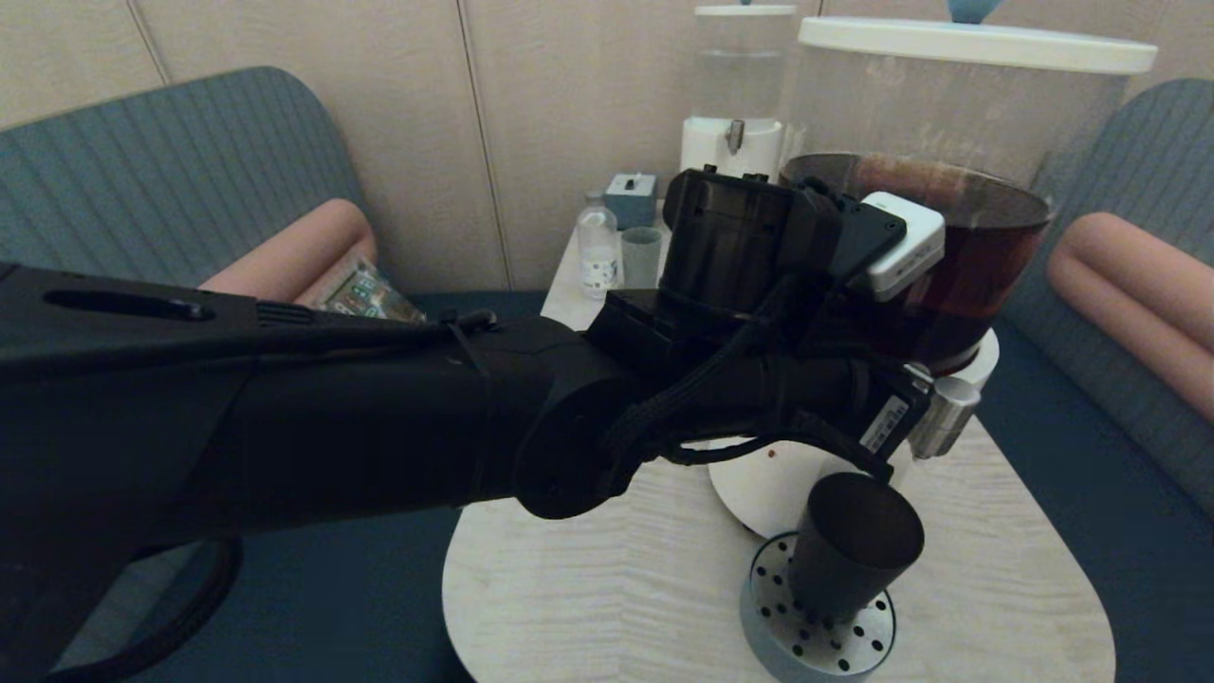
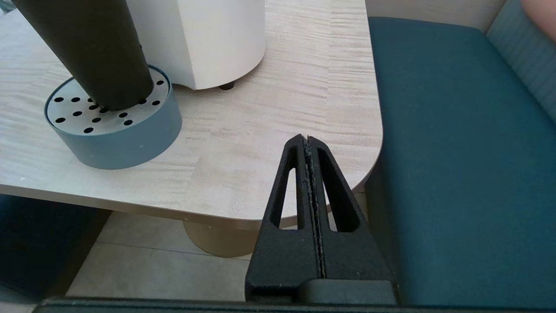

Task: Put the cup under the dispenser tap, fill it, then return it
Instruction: Turn off the faucet

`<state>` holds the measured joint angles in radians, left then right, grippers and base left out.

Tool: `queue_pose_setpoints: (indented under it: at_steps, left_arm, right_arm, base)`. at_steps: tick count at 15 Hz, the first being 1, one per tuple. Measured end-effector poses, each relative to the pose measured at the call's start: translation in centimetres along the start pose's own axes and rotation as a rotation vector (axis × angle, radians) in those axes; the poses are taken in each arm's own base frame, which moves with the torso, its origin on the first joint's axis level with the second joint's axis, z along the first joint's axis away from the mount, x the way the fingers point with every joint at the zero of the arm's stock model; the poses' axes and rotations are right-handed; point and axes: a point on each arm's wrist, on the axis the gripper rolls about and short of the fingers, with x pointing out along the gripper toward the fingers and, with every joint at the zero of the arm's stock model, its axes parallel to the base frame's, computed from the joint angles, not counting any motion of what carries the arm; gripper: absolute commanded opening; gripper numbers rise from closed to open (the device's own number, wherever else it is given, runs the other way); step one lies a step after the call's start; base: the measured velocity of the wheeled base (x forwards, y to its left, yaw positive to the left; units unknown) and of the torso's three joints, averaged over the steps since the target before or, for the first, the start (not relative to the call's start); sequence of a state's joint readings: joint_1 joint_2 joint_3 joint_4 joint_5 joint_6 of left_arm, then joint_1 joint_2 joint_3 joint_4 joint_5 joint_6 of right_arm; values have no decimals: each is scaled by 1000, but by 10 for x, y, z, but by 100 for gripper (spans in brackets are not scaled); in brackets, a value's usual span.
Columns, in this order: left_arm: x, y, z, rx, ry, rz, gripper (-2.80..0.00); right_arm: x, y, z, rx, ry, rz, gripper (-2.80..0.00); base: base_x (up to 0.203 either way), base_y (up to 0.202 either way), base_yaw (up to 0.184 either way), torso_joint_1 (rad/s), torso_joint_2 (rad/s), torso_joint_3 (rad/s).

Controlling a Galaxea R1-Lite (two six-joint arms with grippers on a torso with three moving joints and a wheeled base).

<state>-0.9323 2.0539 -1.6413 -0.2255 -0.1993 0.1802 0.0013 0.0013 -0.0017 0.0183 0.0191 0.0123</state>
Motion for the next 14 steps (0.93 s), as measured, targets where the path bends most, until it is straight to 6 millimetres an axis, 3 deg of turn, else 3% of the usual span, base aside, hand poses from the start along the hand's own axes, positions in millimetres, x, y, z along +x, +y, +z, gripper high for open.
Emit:
queue_pose_setpoints:
  at_steps: [14]
  left_arm:
    - [-3,0,-5,52,103,11,-280]
  right_arm:
    - [0,0,0,0,0,0,-280]
  base:
    - [0,0,0,0,0,0]
